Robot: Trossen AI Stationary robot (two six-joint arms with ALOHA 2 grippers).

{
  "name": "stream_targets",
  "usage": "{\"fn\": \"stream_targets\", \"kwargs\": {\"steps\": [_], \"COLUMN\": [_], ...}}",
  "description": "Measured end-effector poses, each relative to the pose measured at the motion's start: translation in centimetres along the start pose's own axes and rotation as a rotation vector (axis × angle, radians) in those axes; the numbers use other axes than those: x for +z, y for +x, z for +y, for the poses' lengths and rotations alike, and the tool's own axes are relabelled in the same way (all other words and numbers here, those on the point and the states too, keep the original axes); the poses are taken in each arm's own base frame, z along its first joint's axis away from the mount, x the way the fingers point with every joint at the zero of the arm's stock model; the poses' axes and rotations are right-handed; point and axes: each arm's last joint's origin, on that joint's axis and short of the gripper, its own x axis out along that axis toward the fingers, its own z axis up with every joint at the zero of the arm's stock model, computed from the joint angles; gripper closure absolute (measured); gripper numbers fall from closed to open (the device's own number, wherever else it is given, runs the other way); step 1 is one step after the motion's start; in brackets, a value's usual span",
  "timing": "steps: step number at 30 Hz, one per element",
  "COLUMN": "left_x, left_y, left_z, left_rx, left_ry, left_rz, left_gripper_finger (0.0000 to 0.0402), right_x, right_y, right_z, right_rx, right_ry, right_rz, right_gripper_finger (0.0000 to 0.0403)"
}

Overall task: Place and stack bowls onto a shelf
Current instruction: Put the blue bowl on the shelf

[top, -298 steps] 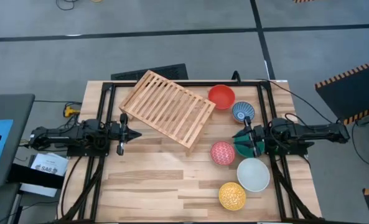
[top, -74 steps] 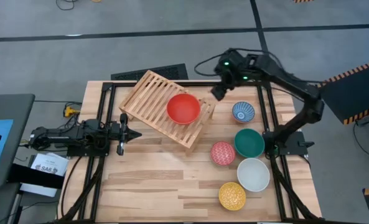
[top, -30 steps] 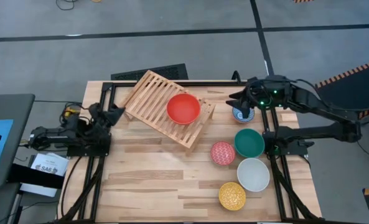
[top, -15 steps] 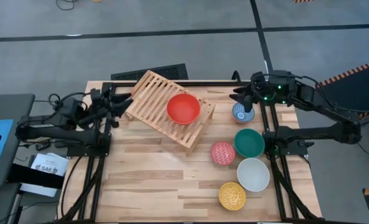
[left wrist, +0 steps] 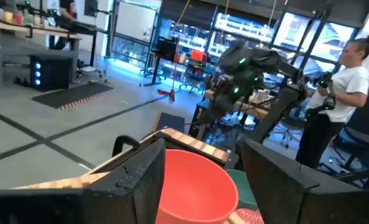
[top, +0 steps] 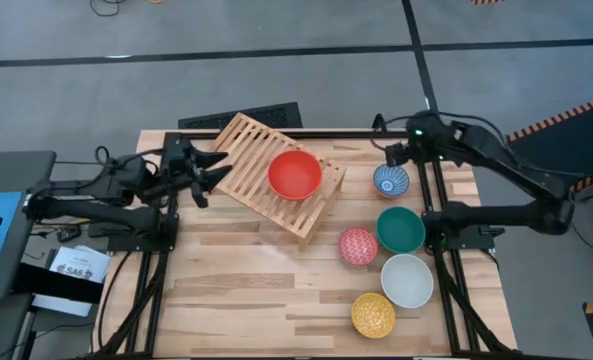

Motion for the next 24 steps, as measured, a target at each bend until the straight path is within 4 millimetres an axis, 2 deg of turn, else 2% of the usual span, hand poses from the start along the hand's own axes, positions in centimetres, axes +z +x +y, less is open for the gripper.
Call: {"fn": "stream_targets", "kwargs": {"steps": [4,10,16,24], "left_x": [-0.3,-0.4,-0.4,-0.4], "left_y": [0.4,0.5,0.5,0.5], "left_z": [0.0,-0.1,0.0,0.0], "left_rx": [0.023,0.025,0.039,0.068], "left_ry": [0.005,0.007,0.008,0.026], "left_rz": [0.010,0.015,0.011,0.005], "left_gripper_finger": [0.0203,0.0203,0.0203,0.0203], "right_x": [-0.5,-2.4,-4.4,-5.6], "right_y": [3.4,7.2,8.5,10.3], "right_z": [-1.3,-2.5,-4.0,-4.6], "right_rx": [-0.188,-0.251,-0.249,-0.266], "right_ry": [-0.002,0.009,0.107,0.223], "right_rz": [0.203,0.282,0.285,0.248], "right_gripper_finger": [0.0164,0.0164,0.0164,0.0164]}}
